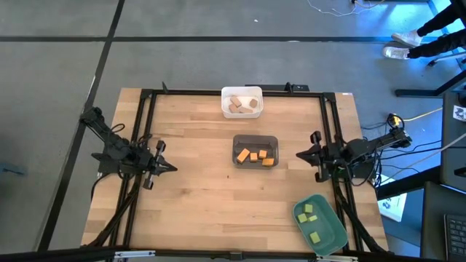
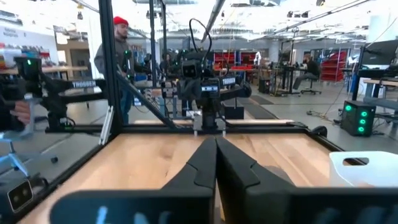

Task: Sort & place blocks by color
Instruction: Return to Home Position

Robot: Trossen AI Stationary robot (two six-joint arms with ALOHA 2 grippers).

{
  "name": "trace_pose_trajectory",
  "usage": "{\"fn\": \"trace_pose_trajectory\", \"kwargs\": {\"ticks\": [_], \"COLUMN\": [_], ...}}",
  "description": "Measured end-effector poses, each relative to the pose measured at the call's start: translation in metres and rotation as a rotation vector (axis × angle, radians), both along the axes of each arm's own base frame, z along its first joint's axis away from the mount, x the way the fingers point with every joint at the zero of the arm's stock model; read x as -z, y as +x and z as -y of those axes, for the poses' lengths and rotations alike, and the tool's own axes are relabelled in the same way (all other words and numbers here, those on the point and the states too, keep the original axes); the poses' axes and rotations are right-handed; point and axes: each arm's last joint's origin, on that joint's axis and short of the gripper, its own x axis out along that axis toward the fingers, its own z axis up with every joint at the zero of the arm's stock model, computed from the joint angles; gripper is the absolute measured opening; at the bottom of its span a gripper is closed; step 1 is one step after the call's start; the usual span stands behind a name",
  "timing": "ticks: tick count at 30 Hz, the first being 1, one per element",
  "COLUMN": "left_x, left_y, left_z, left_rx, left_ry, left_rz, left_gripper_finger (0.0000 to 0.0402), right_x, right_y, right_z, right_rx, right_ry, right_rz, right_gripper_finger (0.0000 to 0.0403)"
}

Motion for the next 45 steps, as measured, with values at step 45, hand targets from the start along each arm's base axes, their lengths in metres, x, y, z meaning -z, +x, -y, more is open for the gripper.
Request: {"fn": "trace_pose_trajectory", "kwargs": {"ticks": [45], "left_x": [0.0004], "left_y": [0.0], "left_z": [0.0], "left_rx": [-0.002], "left_ry": [0.029], "left_rz": [-0.001], "left_gripper_finger": [0.0], "right_x": [0.0007], "right_y": [0.0001], "right_z": [0.0], "right_rx": [0.001], "right_ry": [-0.002], "right_rz": [-0.008], "right_gripper_finger": [0.0012]}}
